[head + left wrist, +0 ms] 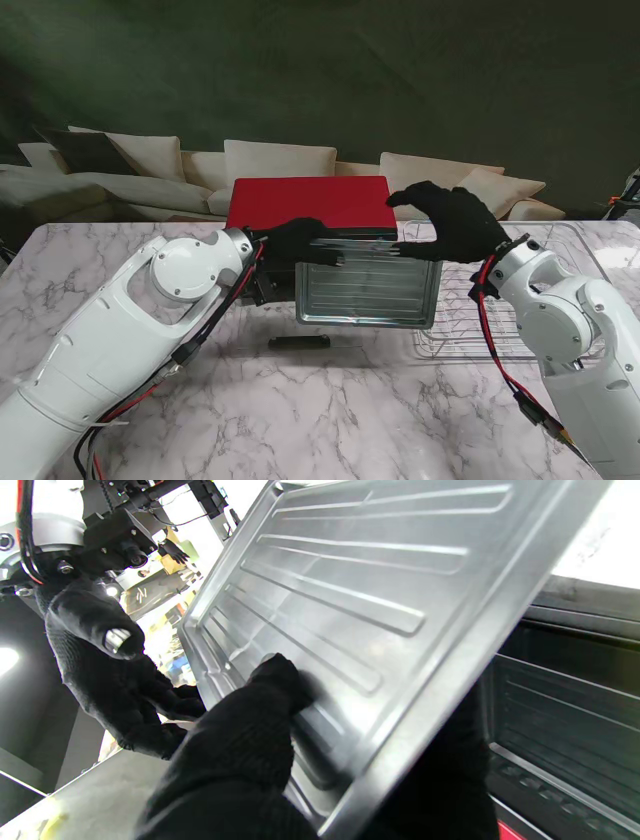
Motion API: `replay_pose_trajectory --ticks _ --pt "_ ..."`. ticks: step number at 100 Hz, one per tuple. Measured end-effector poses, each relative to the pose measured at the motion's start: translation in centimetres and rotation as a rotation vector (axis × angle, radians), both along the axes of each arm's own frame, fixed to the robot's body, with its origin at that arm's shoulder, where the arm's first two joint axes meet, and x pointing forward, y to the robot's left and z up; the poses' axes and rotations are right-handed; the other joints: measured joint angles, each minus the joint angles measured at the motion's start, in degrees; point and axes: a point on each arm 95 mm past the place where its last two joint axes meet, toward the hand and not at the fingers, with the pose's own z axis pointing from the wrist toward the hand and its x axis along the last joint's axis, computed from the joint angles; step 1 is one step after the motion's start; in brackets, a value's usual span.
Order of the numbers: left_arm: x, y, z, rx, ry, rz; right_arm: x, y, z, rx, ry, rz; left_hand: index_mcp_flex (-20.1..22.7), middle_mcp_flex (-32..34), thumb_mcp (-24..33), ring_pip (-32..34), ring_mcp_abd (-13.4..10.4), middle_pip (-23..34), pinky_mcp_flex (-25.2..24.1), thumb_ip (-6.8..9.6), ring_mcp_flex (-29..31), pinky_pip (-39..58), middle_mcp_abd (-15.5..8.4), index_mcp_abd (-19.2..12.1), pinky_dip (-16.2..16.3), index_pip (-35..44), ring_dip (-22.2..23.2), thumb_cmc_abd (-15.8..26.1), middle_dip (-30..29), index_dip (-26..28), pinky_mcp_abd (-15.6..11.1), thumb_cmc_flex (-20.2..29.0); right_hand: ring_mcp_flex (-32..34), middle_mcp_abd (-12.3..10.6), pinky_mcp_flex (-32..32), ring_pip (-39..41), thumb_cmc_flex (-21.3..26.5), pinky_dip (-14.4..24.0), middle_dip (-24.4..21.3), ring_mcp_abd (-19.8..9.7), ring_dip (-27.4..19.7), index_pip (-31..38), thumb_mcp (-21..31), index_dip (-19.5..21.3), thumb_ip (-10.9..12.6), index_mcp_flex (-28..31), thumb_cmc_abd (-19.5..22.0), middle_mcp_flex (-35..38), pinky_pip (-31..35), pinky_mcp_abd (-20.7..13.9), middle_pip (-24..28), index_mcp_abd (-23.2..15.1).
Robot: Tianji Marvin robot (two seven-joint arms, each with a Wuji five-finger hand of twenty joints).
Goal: Slide the trays into the oven
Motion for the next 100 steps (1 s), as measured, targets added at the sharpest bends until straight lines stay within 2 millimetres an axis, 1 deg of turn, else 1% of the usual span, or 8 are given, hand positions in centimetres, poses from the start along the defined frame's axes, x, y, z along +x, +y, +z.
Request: replay_pose_trajectory --ticks 16,25,41,49,56,73,91,100 --pt "-0.5 0.5 0.5 -0.022 -0.019 0.001 -0.7 -2.2 0.1 0.109 -0.034 -0.078 0.0 0.0 0.0 0.1 0.0 0.0 0.0 0.0 0.0 0.0 0.0 0.0 0.0 0.0 0.0 0.0 0.0 0.3 0.0 0.0 -2.3 0.8 -1.9 -1.6 0.0 -1.5 -1.5 0.3 -1.7 -2.2 -2.8 -1.3 0.0 -5.5 1.4 -3.7 -1.5 -0.5 -1.0 3.7" --pt "-0.8 0.9 0.8 -0.037 -0.031 0.003 -1.5 -3.5 -0.5 0.187 -0.017 -0.117 0.0 0.0 0.0 0.2 0.0 0.0 0.0 0.0 0.0 0.0 0.0 0.1 0.0 0.0 0.0 0.0 0.0 0.4 0.0 0.0 -2.6 0.9 -2.1 -1.6 -1.5 -1.5 -1.5 0.3 -1.7 -1.6 -3.4 -1.3 0.0 -6.1 1.4 -4.2 -1.5 -0.8 -1.2 5.0" --pt "-1.1 1.6 1.3 -0.066 -0.059 0.006 -3.6 -5.6 -2.9 0.223 0.006 -0.194 0.0 0.0 0.0 0.2 0.0 0.0 0.0 0.0 0.0 0.0 0.0 0.1 0.0 0.0 0.0 0.0 0.0 0.5 0.0 0.0 -2.7 2.6 -2.4 -1.6 -3.0 -2.1 -2.3 1.0 -1.7 -4.1 -5.1 -1.3 0.0 -6.8 1.4 -5.5 -1.6 -0.8 -1.9 6.6" --pt "-1.2 1.9 1.6 -0.08 -0.075 0.008 -4.9 -6.3 -4.4 0.279 0.034 -0.217 0.0 0.0 0.0 0.2 0.0 0.0 0.0 0.0 0.0 0.0 0.0 0.1 0.0 0.0 0.0 0.0 0.0 0.5 0.0 0.0 -2.7 3.5 -2.7 -1.6 -5.1 -2.2 -2.8 1.6 -1.7 -6.2 -5.0 -1.3 0.0 -6.8 1.5 -5.5 -2.0 -0.8 -2.4 7.8" --pt "-1.4 2.1 1.8 -0.09 -0.08 0.01 -5.9 -6.6 -5.6 0.322 0.07 -0.231 0.0 0.0 0.0 0.2 0.0 0.0 0.0 0.0 0.0 0.0 0.0 0.1 0.0 0.0 0.0 0.0 0.0 0.5 0.0 0.0 -2.7 4.0 -2.9 -1.7 -5.1 -2.3 -3.0 1.8 -1.9 -8.0 -4.8 -1.3 0.0 -6.7 1.4 -5.5 -2.3 -0.8 -2.8 8.2" --pt "-1.5 2.2 2.1 -0.106 -0.081 0.009 -7.7 -6.6 -8.0 0.434 0.167 -0.281 0.0 0.0 0.0 0.2 0.0 0.0 0.0 0.0 0.0 0.0 0.0 0.1 0.0 0.0 0.0 0.0 0.0 0.6 0.0 0.0 -2.7 4.5 -2.9 -2.0 -5.1 -2.7 -3.0 2.7 -2.0 -8.8 -4.5 -1.3 0.0 -6.7 0.8 -5.5 -2.5 -0.8 -2.9 8.5" --pt "-1.4 2.3 2.2 -0.121 -0.078 0.013 -8.5 -4.8 -9.5 0.454 0.183 -0.271 0.0 0.0 0.0 0.2 0.0 0.0 0.0 0.0 0.0 0.0 0.0 0.1 0.0 0.0 0.0 0.0 0.0 1.0 0.0 0.0 -2.7 4.5 -2.3 -1.4 -5.1 -2.7 -3.0 2.7 -2.0 -8.9 -4.5 -0.6 0.0 -6.7 0.8 -6.0 -2.5 -0.8 -2.9 8.5" --pt "-1.3 2.3 2.2 -0.127 -0.074 0.011 -8.5 -3.8 -10.2 0.463 0.231 -0.27 0.0 0.0 0.0 0.2 0.0 0.0 0.0 0.0 0.0 0.0 0.0 0.1 0.0 0.0 0.0 0.0 0.0 1.0 0.0 0.0 -2.4 4.5 -0.6 1.8 -5.1 -2.7 -2.2 2.7 -0.3 -8.9 -4.1 0.1 0.0 -6.7 0.2 -6.0 -0.6 -1.5 -1.7 8.5"
